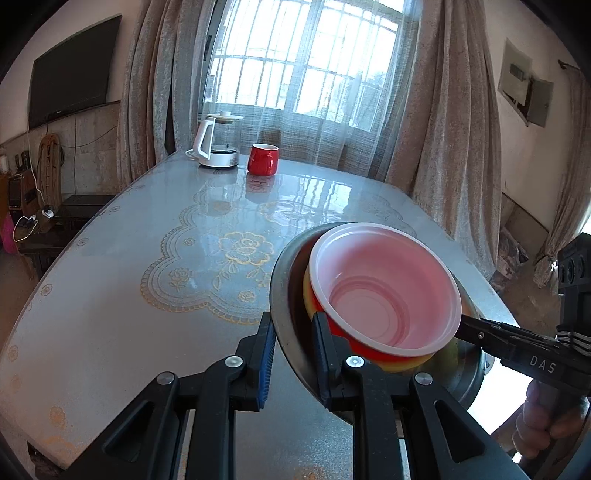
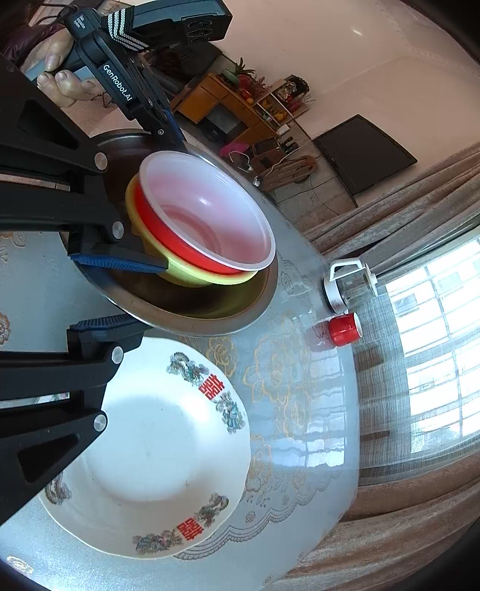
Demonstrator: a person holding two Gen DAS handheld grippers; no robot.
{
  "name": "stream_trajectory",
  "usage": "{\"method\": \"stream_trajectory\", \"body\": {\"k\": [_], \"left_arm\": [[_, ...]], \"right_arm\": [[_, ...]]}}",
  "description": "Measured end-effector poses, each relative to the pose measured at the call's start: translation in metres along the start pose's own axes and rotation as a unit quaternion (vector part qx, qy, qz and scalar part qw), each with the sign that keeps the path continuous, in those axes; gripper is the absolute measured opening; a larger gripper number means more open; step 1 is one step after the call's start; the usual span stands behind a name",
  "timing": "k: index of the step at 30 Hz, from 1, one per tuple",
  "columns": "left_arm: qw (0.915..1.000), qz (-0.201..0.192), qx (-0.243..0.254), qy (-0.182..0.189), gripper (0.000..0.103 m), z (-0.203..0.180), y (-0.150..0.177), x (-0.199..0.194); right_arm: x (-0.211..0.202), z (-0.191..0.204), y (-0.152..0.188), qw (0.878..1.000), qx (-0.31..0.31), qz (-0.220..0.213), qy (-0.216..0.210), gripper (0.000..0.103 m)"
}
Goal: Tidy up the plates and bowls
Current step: 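Carry the steel bowl with nested bowls over the plate stack, then lower the steel bowl onto the plate stack with the left tool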
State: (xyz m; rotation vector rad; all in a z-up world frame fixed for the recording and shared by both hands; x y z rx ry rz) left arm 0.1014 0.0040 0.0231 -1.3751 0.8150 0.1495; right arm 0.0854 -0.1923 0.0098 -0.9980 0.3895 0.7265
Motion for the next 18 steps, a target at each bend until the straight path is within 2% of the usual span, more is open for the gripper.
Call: {"method": "stream_trajectory", "body": {"k": [10, 18], "left_arm": [[0.9967, 0.006, 0.042, 0.069, 0.021, -0.071, -0.038, 0.039], [0.9934, 0.041, 0.054, 0.092, 0.022, -0.101, -0.038, 0.073]], "right_arm": [[-0.047, -0.061, -0.023, 0.995, 0.056, -0.058, 0.053, 0.022], [-0.048, -0.109, -0.026, 0.989, 0.107, -0.058, 0.08, 0.022]]}}
Point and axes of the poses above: each gripper's, at about its wrist camera, not at the fingertips, and x roughly the way its jaws point, z to its left, y to its underside, the point moved 4 cm from there along x, roughly the way its jaws point, and after that the axes turned 13 degrees about x, right-handed, at the moved point
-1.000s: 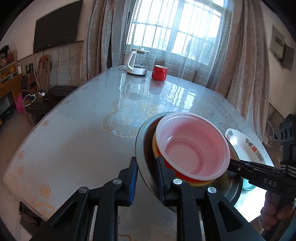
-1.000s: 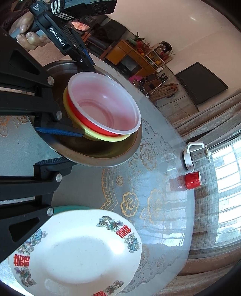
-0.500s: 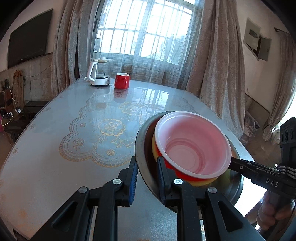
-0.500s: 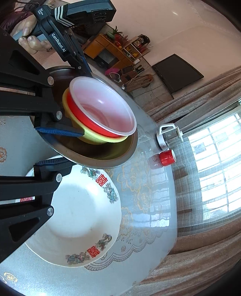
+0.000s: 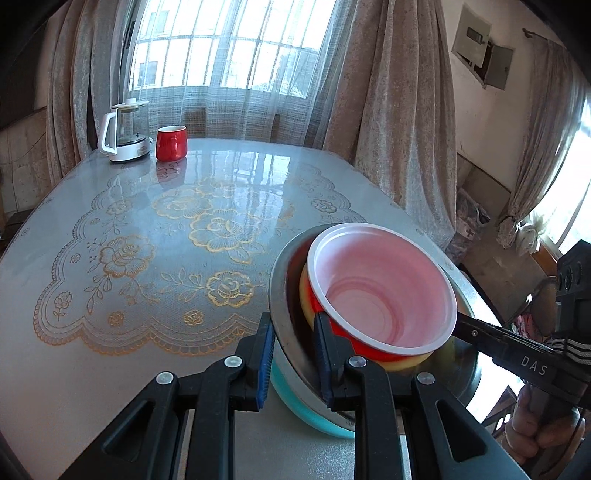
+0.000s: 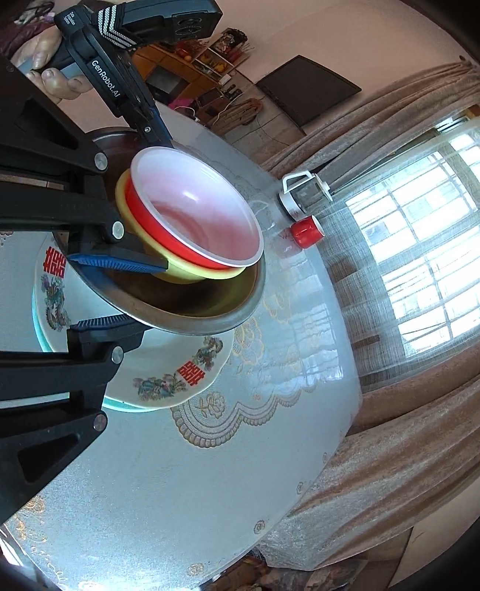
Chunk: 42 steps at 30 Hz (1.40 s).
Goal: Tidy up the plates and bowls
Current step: 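Lower the steel bowl onto the plate stack with the left tool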
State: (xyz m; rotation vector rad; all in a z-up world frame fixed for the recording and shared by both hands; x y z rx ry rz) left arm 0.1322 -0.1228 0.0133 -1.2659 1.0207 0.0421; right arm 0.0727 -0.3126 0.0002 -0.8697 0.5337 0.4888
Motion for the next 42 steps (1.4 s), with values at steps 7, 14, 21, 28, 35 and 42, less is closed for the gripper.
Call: {"method": "stream_trajectory", "body": {"k": [7, 14, 21, 28, 35, 42], "left_arm": [[0.9995, 0.03, 0.005, 0.005, 0.022, -0.009, 0.008, 0.026], [0.9991, 0.04, 0.007, 0.013, 0.022, -0.015, 0.013, 0.032], [0.9988, 0.046, 0.0, 0.015, 0.022, -0.016, 0.017, 0.033], [0.9987, 0.044, -0.008, 0.023, 0.023, -0.017, 0.019, 0.029], [0.9988, 0.039, -0.011, 0.028, 0.024, -0.019, 0.021, 0.023], [0.9992, 0.034, -0.011, 0.019, 0.024, -0.018, 0.022, 0.018]], "right_arm": [[0.016, -0.025, 0.003, 0.999, 0.022, 0.013, 0.023, 0.022], [0.021, -0.036, 0.006, 0.999, 0.03, 0.014, 0.037, 0.022], [0.024, -0.036, 0.008, 0.999, 0.028, 0.021, 0.032, 0.022], [0.018, -0.039, 0.005, 0.998, 0.047, 0.024, 0.02, 0.024], [0.007, -0.042, 0.001, 0.998, 0.058, 0.002, 0.015, 0.03], [0.002, -0.044, 0.0, 0.998, 0.063, -0.017, 0.02, 0.026]]}}
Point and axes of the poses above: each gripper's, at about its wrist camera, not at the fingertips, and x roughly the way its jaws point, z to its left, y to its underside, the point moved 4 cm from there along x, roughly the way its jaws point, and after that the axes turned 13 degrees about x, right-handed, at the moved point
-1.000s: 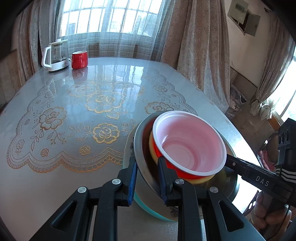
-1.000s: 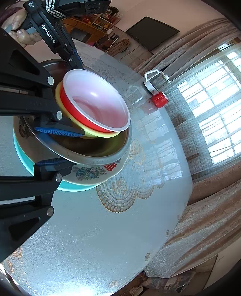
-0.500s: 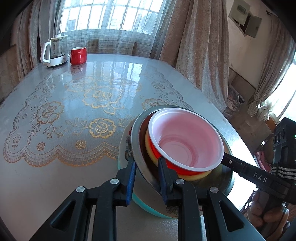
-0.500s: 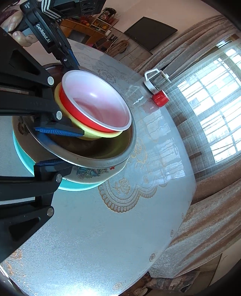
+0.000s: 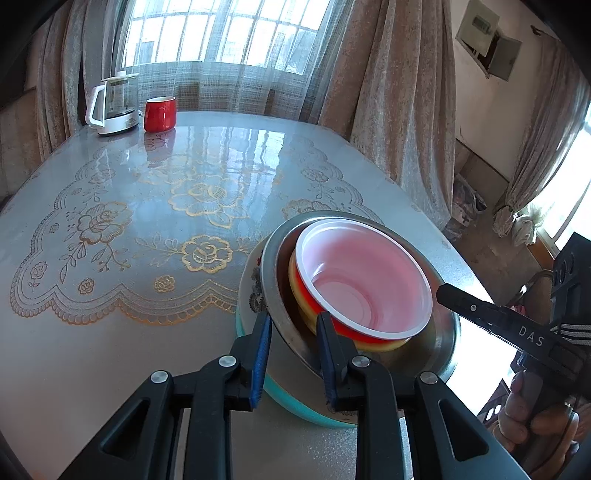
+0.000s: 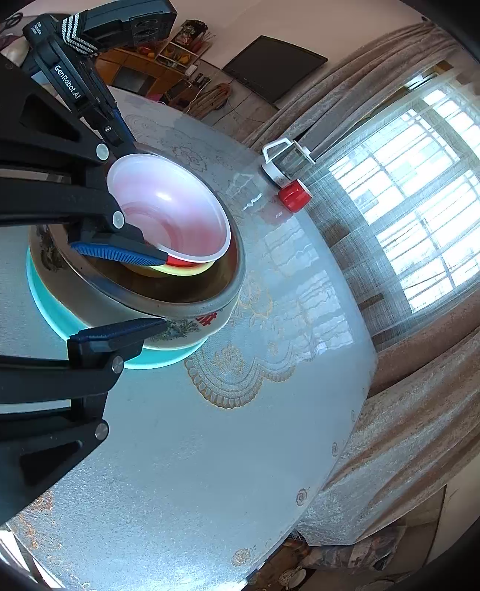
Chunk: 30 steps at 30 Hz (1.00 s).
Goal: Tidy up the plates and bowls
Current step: 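Lower the steel bowl onto the plate stack with the left tool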
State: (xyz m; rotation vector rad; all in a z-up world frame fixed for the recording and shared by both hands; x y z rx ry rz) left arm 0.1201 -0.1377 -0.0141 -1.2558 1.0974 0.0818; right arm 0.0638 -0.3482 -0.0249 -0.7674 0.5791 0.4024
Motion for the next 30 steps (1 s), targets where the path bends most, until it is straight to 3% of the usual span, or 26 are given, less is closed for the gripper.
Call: {"method": "stream_trajectory", "body": {"k": [2, 30], "left_arm": [[0.9999, -0.004, 0.005, -0.01, 0.024, -0.001, 0.0, -0.003], [0.9988, -0.01, 0.032, -0.037, 0.025, -0.014, 0.005, -0.01]], "right_arm": [[0.003, 0.0, 0.003, 1.0, -0.004, 0.005, 0.008, 0.02], [0.001, 0.004, 0.013, 1.0, -0.027, 0.0, 0.014, 0.02]]}}
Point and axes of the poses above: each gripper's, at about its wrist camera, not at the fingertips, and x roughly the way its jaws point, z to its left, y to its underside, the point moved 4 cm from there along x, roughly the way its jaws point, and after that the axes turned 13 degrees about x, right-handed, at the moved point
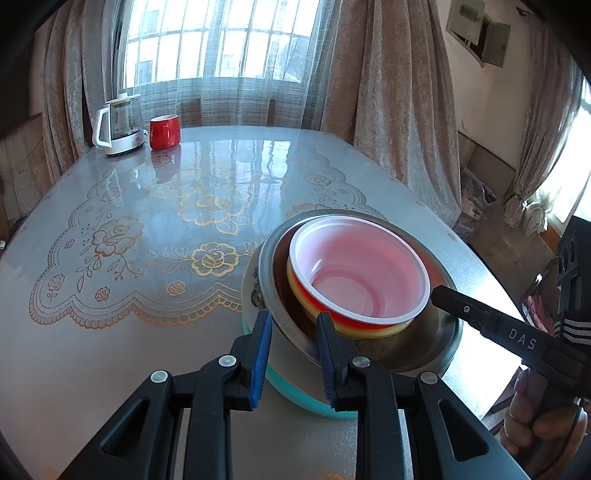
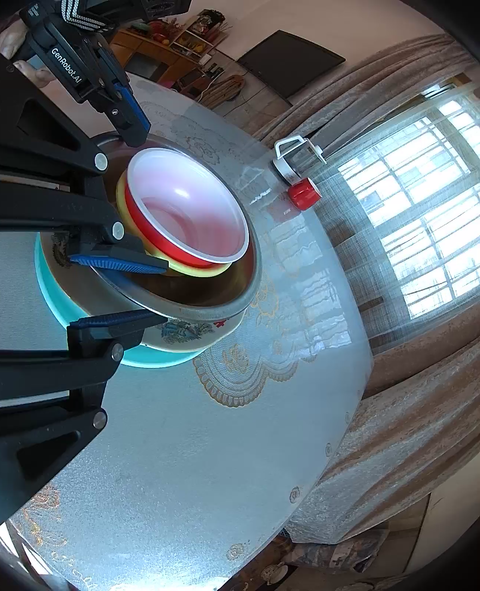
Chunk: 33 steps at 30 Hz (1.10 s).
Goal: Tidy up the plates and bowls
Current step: 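Lower the steel bowl onto the plate stack with the left tool, then open the left tool and withdraw it from the steel bowl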
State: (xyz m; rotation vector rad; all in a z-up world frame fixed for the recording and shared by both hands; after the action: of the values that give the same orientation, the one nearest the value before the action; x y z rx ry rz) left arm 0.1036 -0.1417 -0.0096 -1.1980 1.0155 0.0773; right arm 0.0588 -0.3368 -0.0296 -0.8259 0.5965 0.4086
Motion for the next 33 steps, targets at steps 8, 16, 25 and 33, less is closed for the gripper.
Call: {"method": "stream_trajectory", "body": {"k": [8, 16, 25, 33], "left_arm": [[1.0, 0.003, 0.0, -0.004, 0.026, 0.001, -0.002, 0.002], [0.9999, 0.0, -0.005, -0.011, 0.027, 0.003, 0.0, -0.001], [0.9992, -0.015, -0.009, -0.036, 0.034, 0.009, 0.002, -0.015], [0.9981, -0.025, -0.015, -0.053, 0.041, 0.015, 0.008, -0.027]], "right_arm": [[0.0, 0.0, 0.0, 1.0, -0.001, 0.0, 0.0, 0.02], [0.001, 0.002, -0.001, 1.0, 0.0, 0.004, 0.004, 0.021], [0.0, 0.005, 0.0, 1.0, 0.0, 0.004, 0.014, 0.023], [-0.01, 0.006, 0.0, 1.0, 0.004, -0.012, 0.019, 0.029]]}}
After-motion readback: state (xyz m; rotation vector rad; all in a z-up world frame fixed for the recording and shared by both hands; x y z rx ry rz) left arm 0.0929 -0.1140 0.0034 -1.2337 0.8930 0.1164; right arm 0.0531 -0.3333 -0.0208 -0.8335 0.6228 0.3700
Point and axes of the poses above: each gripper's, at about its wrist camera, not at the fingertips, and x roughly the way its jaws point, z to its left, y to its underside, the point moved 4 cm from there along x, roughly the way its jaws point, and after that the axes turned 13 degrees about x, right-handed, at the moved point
